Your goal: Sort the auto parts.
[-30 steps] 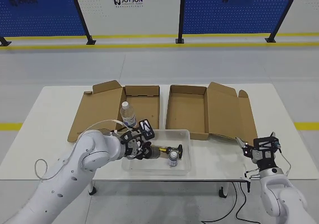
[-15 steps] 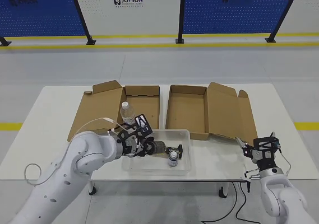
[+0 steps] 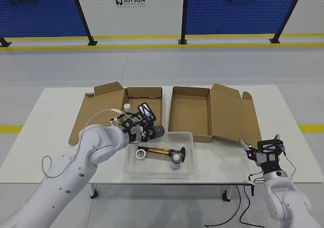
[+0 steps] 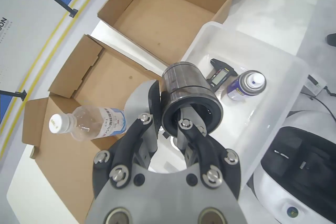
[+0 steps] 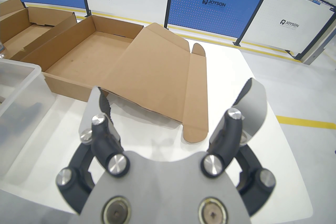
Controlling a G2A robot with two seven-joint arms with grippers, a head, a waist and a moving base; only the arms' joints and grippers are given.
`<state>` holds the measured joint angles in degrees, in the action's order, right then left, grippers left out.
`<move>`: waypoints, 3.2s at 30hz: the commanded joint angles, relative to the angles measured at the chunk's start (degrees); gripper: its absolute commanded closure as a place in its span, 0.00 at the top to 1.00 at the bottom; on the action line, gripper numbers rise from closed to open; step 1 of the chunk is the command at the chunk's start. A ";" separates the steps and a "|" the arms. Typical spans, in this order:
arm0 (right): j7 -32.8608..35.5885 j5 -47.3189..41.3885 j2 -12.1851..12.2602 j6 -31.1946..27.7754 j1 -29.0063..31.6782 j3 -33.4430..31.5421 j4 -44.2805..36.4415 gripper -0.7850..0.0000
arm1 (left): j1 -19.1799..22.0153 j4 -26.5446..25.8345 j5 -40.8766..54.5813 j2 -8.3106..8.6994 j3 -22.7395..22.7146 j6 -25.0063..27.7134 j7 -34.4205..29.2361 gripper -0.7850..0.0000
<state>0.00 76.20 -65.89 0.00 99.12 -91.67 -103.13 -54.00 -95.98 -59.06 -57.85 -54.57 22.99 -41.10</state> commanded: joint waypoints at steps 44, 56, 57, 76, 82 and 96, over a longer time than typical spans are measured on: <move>0.00 0.00 0.00 0.00 0.00 0.00 0.00 1.00 | 26.76 47.58 2.09 -17.00 22.23 -2.60 -2.87 0.00; 0.00 0.00 0.00 0.00 0.00 0.00 0.00 1.00 | 28.01 52.42 1.69 -19.33 22.85 -1.79 -2.00 0.01; 0.00 0.00 0.00 0.00 0.00 0.00 0.00 1.00 | 28.07 52.76 1.64 -19.47 22.83 -1.71 -1.94 0.00; 0.00 0.00 0.00 0.00 0.00 0.00 0.00 1.00 | 29.26 54.12 -0.45 -20.88 21.36 -0.77 0.03 0.16; 0.00 0.00 0.00 0.00 0.00 0.00 0.00 1.00 | 28.82 48.38 -1.45 -19.77 18.95 -0.35 -0.10 0.19; 0.00 0.00 0.00 0.00 0.00 0.00 0.00 1.00 | 11.05 13.21 -2.96 -12.00 4.79 0.82 -10.15 0.31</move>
<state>0.00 76.20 -65.89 0.00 99.12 -91.67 -103.13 -40.96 -79.62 -62.29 -70.31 -48.71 23.71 -50.52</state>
